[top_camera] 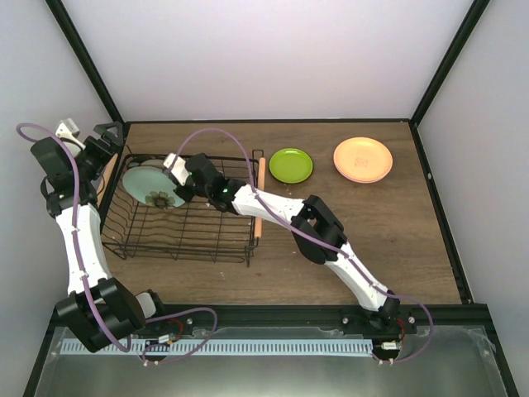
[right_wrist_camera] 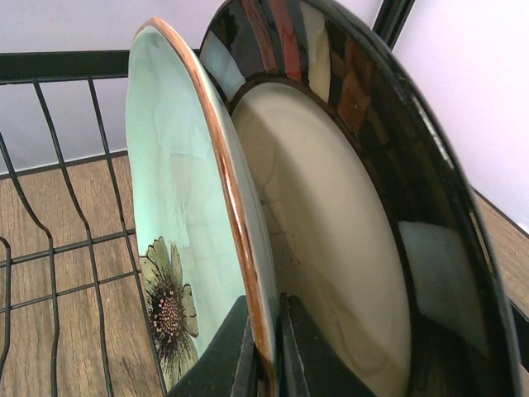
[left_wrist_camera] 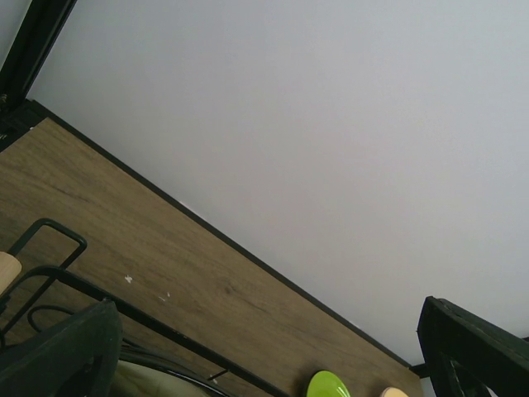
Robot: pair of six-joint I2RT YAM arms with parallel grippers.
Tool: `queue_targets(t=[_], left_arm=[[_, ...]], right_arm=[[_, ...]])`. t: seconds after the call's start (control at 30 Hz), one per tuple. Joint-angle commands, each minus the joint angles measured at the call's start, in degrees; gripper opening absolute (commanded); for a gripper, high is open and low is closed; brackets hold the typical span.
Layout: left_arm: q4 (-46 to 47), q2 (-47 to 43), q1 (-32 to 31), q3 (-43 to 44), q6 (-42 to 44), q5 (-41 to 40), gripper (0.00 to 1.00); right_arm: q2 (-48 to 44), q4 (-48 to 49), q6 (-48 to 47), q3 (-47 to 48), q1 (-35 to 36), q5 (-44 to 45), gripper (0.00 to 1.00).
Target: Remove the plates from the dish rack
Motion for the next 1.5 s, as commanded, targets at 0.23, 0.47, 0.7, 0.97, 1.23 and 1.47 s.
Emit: queue_targets(t=[0.23,0.47,0.7,0.97,1.23,1.47], left_arm=[[1.3,-1.6,-0.3,-0.5,-0.3,0.8,1.00],[2.1,-1.9,-0.3,-0.8,-1.4,1.1,1.00],[3.2,-2.3,-0.2,-1.2,-2.4,1.6,1.00],[3.7,-2.9,-0.2,-0.3,-2.4,2.0,1.00],[4.8,-2.5,-0.3,5.3,-5.6,1.8,1.00],[6.5,-0.7,-0.3,7.7,-7.5,2.9,1.00]], right_arm=[[-5.5,3.6,-4.3,-0.2,0.0,1.7,0.01],[-12.1,2.9,-10.2,-2.3,0.0,0.7,0.01],[-18.3,1.3,-12.6,-3.8,0.0,1.1,0.01],[-25.9,-3.9,-12.8,-5.6,0.0,1.6,0.01],[-37.9,-6.9,-7.6,-13.1,-1.2,1.9,0.01],[-46.8,-8.3,3.2,-15.5,-8.0,1.3,0.01]])
